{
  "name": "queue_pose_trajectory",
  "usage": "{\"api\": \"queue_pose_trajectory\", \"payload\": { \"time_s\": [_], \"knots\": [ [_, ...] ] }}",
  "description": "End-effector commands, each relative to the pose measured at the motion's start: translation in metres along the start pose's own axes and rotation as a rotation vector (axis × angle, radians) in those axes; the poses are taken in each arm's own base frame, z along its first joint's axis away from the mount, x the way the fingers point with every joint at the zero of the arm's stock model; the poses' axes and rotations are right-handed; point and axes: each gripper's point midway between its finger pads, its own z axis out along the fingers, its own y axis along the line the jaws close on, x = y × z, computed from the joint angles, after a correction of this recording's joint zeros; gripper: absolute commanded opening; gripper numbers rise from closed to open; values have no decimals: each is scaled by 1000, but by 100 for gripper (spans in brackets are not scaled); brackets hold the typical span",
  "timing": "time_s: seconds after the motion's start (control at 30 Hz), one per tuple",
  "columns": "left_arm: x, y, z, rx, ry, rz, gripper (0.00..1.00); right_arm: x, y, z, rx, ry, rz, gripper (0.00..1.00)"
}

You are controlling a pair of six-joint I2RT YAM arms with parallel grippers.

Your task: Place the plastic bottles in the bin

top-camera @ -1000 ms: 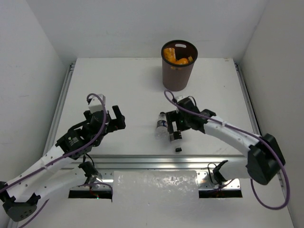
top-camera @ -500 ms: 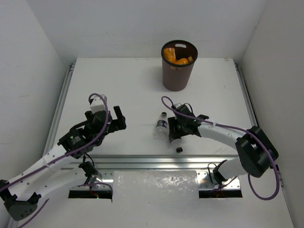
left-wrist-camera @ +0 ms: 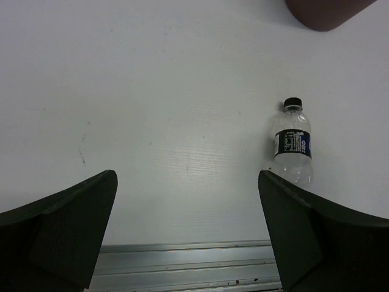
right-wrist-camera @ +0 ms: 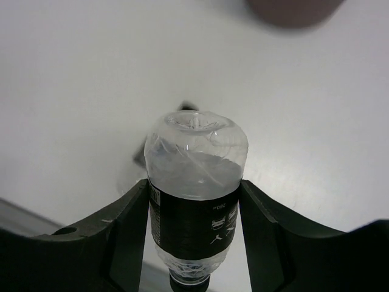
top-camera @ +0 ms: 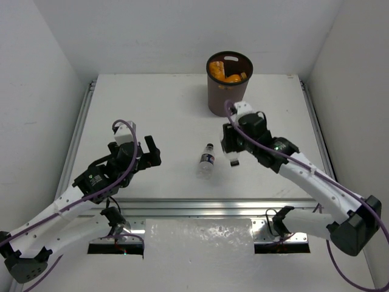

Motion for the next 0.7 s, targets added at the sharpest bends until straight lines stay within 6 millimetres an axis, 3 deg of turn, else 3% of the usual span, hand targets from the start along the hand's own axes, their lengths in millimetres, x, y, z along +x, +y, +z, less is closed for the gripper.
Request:
{"api": "queue_pose_trajectory", "payload": {
  "time_s": [0.0,0.1,0.13,0.23,0.3,0.33,0.37,0.4,0.43,0.47,0.5,0.57,0.6,0.67],
  "knots": [
    [-10,-3,-2,16,-35,-32,99,-103,-25,-36,121,-268,-46,30],
    [-12,-3,-4,30,-42,-41,99,-176,-50,-51,152,-487,28,29],
    [-12,-4,-4,33,-44,-42,99,-191,-60,-54,170,-525,51,28],
    [-11,-6,-4,42,-39,-35,99,-247,-91,-52,235,-632,89,28],
    [-11,-7,-4,46,-36,-30,99,-282,-110,-34,265,-658,115,28],
    [-10,-7,-4,48,-34,-31,99,-310,-114,-43,267,-712,129,27],
    [-10,-7,-4,52,-34,-31,99,-310,-127,-8,286,-659,132,27],
    [-10,-7,-5,55,-36,-33,99,-317,-131,4,291,-650,124,27],
    [-11,-7,-5,55,-38,-32,99,-349,-132,-9,297,-709,121,27],
    [-11,-7,-5,56,-42,-35,99,-340,-141,32,314,-629,107,27],
    [-11,-7,-6,59,-43,-35,99,-367,-143,22,320,-681,89,28],
    [-11,-8,-6,65,-41,-32,99,-373,-153,42,350,-660,77,29],
    [-11,-10,-6,74,-40,-31,99,-379,-157,59,350,-660,68,34],
    [-9,-11,-4,78,-31,-20,99,-379,-165,75,346,-647,77,39]
  ]
}}
